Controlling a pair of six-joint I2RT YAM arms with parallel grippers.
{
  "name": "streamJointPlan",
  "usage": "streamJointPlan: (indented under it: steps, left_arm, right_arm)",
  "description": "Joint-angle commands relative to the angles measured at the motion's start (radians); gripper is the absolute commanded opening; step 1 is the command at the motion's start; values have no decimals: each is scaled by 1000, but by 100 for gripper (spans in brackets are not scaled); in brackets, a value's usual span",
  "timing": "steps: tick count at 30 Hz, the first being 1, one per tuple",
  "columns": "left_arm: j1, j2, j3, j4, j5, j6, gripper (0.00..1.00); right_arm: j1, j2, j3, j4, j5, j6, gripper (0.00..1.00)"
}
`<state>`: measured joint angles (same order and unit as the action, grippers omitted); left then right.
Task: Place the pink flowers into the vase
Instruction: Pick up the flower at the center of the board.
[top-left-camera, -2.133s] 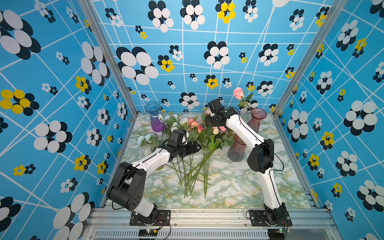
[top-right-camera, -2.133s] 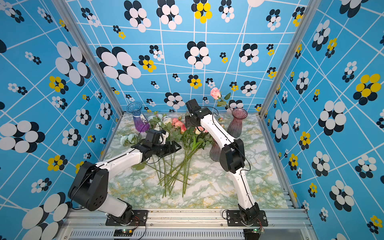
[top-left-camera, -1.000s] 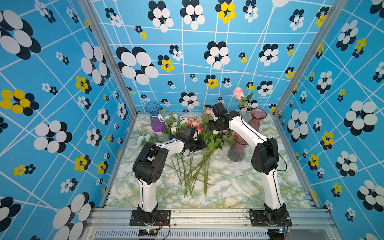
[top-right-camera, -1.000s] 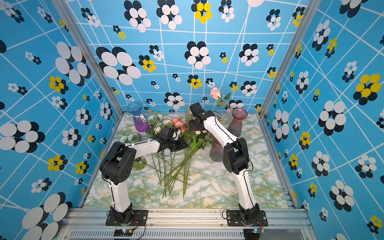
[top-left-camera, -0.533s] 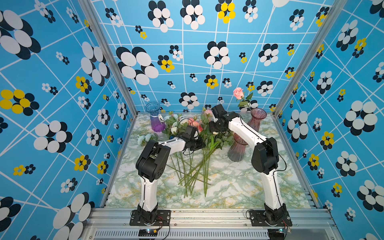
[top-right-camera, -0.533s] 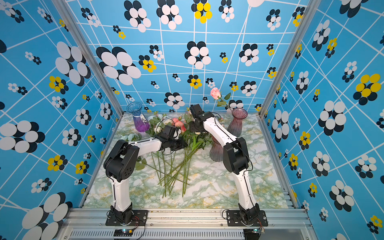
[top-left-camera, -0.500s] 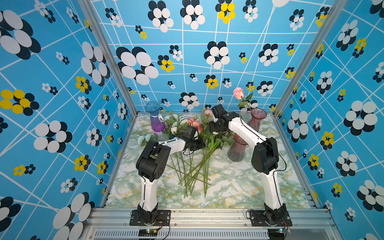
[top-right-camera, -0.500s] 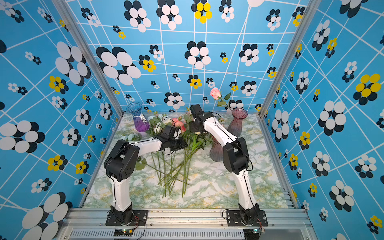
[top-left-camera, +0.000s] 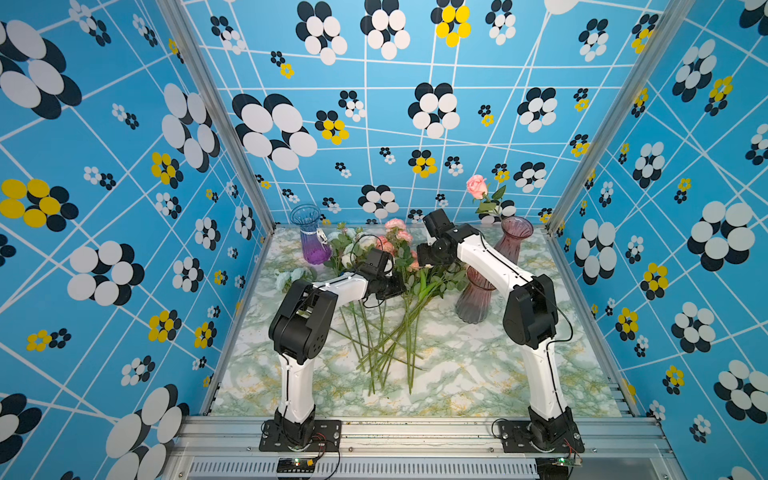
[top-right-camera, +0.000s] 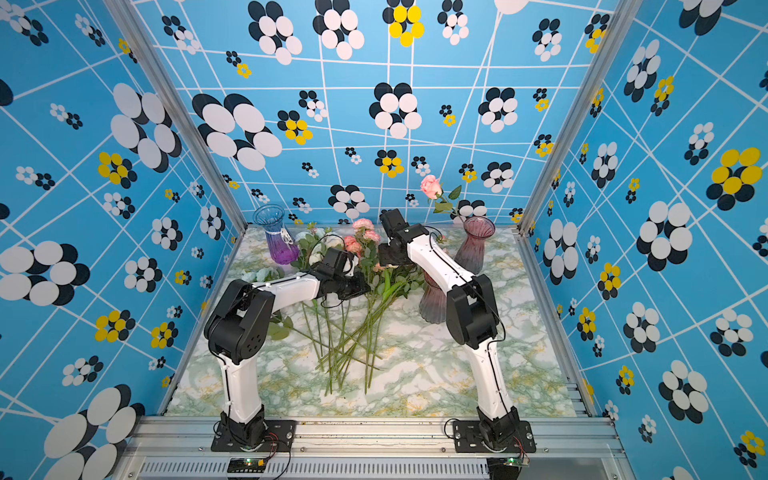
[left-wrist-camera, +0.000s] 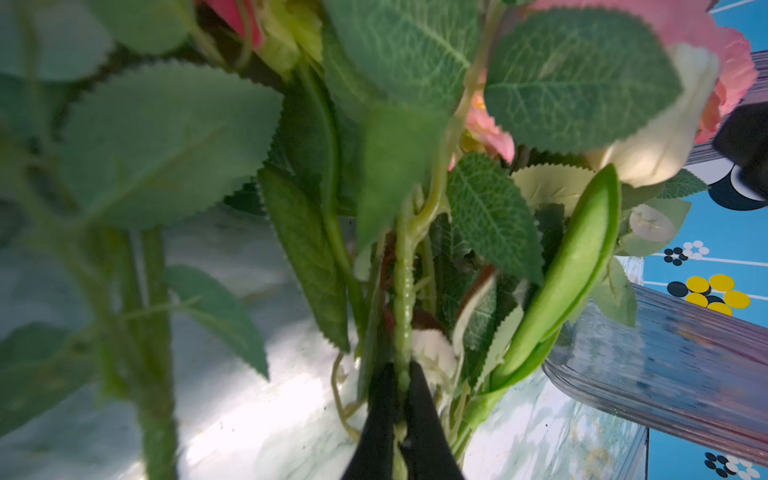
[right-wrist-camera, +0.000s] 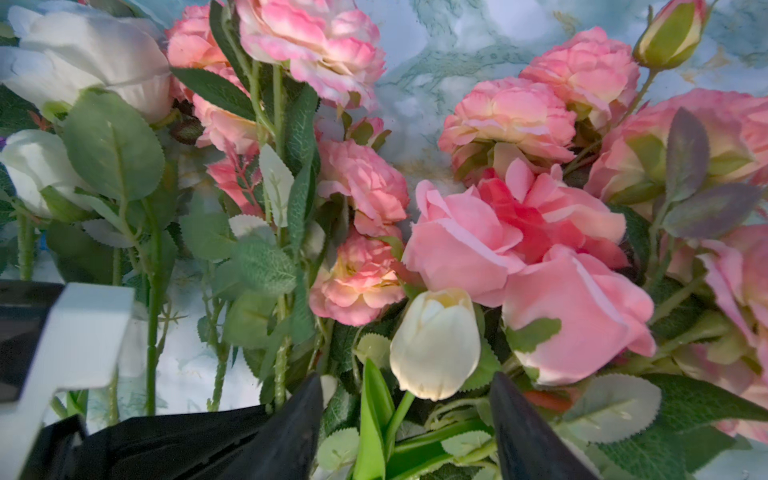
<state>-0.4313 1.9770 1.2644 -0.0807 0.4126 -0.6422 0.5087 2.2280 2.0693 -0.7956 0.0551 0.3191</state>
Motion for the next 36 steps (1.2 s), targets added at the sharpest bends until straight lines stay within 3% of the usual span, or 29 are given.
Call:
streamJointPlan:
  steps: [1,4,13,21,36]
  left_arm:
    - [27,-64,24,-45,-25,41,3]
    - [36,-66,34,-51,-17,53,6]
    - [58,-121,7,-9,-14,73,0]
    - [57,-246,-46,156,36,111,0]
    - [34,-259,-29,171,67,125,0]
  right_arm:
    - [-5,-45,-15,15,-28,6,65]
    - [-1,-45,-18,19,-51,9,65]
    - [14,-100,-50,68,-149,9,67]
    - [19,-65,108,6,-244,13,67]
    - [33,-60,201,15,-306,34,66]
